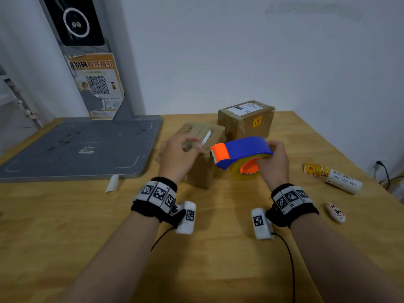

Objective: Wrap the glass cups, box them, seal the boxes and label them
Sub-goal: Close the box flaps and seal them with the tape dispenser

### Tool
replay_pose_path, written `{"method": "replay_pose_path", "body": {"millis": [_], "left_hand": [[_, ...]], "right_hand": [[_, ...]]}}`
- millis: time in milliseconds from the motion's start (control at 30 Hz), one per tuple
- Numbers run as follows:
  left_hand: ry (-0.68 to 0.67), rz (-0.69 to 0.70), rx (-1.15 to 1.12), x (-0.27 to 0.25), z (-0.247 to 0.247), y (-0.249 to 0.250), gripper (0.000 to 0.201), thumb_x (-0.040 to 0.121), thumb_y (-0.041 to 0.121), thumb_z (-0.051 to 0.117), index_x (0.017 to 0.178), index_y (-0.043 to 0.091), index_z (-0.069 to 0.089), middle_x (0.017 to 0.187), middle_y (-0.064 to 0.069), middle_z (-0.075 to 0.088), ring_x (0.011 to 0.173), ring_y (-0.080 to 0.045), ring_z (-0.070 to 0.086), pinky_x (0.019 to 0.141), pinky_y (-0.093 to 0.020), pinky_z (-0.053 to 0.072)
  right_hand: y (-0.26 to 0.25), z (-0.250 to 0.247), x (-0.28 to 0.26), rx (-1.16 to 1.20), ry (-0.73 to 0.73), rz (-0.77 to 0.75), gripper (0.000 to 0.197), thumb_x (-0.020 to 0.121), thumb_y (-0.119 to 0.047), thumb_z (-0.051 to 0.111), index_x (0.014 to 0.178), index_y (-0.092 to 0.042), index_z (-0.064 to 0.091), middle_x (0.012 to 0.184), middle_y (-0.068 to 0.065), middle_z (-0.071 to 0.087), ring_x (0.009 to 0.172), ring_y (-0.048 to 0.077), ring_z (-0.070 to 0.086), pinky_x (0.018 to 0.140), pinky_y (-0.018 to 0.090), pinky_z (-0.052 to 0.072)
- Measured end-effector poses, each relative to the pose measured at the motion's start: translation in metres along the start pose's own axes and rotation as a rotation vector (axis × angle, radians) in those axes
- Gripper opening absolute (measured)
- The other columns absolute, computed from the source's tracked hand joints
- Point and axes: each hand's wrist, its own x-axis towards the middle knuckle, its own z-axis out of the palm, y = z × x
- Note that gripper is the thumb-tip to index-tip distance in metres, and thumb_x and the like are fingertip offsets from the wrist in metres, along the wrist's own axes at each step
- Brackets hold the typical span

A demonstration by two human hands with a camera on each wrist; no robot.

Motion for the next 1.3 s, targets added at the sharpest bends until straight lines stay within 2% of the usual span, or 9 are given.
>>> {"method": "replay_pose_path", "body": {"millis": [233, 500, 600, 667, 733, 800, 967, 1200, 1300], "left_hand": [[-0.054, 0.027, 0.137, -0.009, 0.012, -0.005, 0.024, 0.092, 0.062, 0.059, 0.110, 0.048, 0.064, 0.142, 0.025, 0.049, 0.149, -0.007, 0.015, 0.116, -0.065, 0.008], [-0.044, -0.025, 0.150, -0.012, 0.018, 0.000, 0.038, 0.082, 0.072, 0.062, 0.110, 0.046, 0.060, 0.143, 0.023, 0.044, 0.150, -0.003, 0.007, 0.117, -0.071, 0.004], [-0.034, -0.076, 0.124, -0.011, 0.020, 0.008, 0.034, 0.082, 0.068, 0.065, 0.106, 0.045, 0.058, 0.144, 0.018, 0.045, 0.152, -0.006, 0.007, 0.117, -0.071, 0.005], [-0.040, -0.095, 0.116, -0.011, 0.020, 0.011, 0.033, 0.082, 0.066, 0.066, 0.106, 0.044, 0.058, 0.145, 0.016, 0.044, 0.152, -0.006, 0.006, 0.117, -0.070, 0.007], [-0.040, -0.095, 0.114, -0.011, 0.021, 0.011, 0.034, 0.082, 0.066, 0.065, 0.107, 0.044, 0.058, 0.145, 0.016, 0.043, 0.152, -0.006, 0.006, 0.118, -0.070, 0.007], [-0.041, -0.107, 0.107, -0.011, 0.021, 0.011, 0.035, 0.082, 0.066, 0.065, 0.107, 0.043, 0.058, 0.145, 0.016, 0.043, 0.151, -0.005, 0.006, 0.118, -0.069, 0.007], [-0.033, -0.122, 0.119, -0.010, 0.022, 0.012, 0.038, 0.081, 0.066, 0.067, 0.109, 0.042, 0.060, 0.146, 0.014, 0.043, 0.151, -0.006, 0.007, 0.119, -0.067, 0.006], [-0.023, -0.127, 0.104, -0.011, 0.026, 0.011, 0.038, 0.079, 0.066, 0.069, 0.109, 0.043, 0.061, 0.150, 0.015, 0.041, 0.152, -0.005, 0.004, 0.119, -0.069, 0.003], [-0.002, -0.127, 0.096, -0.012, 0.032, 0.011, 0.043, 0.076, 0.068, 0.069, 0.109, 0.042, 0.062, 0.151, 0.014, 0.041, 0.152, -0.004, 0.003, 0.118, -0.072, 0.004]], "right_hand": [[-0.005, -0.019, -0.002, -0.028, -0.121, -0.046, 0.044, 0.082, -0.006, 0.078, 0.114, -0.020, 0.051, 0.110, -0.003, 0.058, 0.096, 0.015, 0.060, 0.065, 0.022, 0.044], [-0.009, -0.050, -0.008, 0.081, -0.169, -0.086, 0.051, 0.079, 0.001, 0.079, 0.113, -0.021, 0.048, 0.099, -0.003, 0.064, 0.074, 0.012, 0.061, 0.058, 0.023, 0.048], [-0.011, -0.062, -0.016, 0.129, -0.251, -0.177, 0.074, 0.078, 0.007, 0.080, 0.131, -0.029, 0.041, 0.101, -0.001, 0.068, 0.065, 0.005, 0.060, 0.056, 0.021, 0.051], [-0.013, -0.069, -0.019, 0.142, -0.332, -0.293, 0.104, 0.078, 0.009, 0.080, 0.147, -0.052, 0.031, 0.114, -0.004, 0.067, 0.077, 0.005, 0.063, 0.065, 0.024, 0.056], [-0.015, -0.075, -0.018, 0.033, -0.389, -0.449, 0.115, 0.079, 0.010, 0.078, 0.149, -0.063, 0.024, 0.137, -0.013, 0.057, 0.106, -0.002, 0.059, 0.084, 0.015, 0.052], [-0.015, -0.079, -0.016, -0.081, -0.431, -0.598, 0.106, 0.079, 0.009, 0.079, 0.150, -0.055, 0.033, 0.132, -0.003, 0.056, 0.116, -0.007, 0.051, 0.095, 0.008, 0.040], [-0.012, -0.086, -0.012, -0.221, -0.462, -0.730, 0.077, 0.080, -0.002, 0.085, 0.139, -0.041, 0.055, 0.108, 0.001, 0.046, 0.102, -0.004, 0.047, 0.087, 0.006, 0.035], [-0.002, -0.101, -0.009, -0.281, -0.432, -0.666, 0.081, 0.081, 0.000, 0.083, 0.138, -0.049, 0.052, 0.107, -0.015, 0.044, 0.102, -0.005, 0.047, 0.086, 0.006, 0.036], [-0.009, -0.093, -0.014, -0.355, -0.440, -0.623, 0.084, 0.082, 0.002, 0.078, 0.137, -0.056, 0.050, 0.105, -0.014, 0.041, 0.097, -0.001, 0.047, 0.082, 0.017, 0.042]]}}
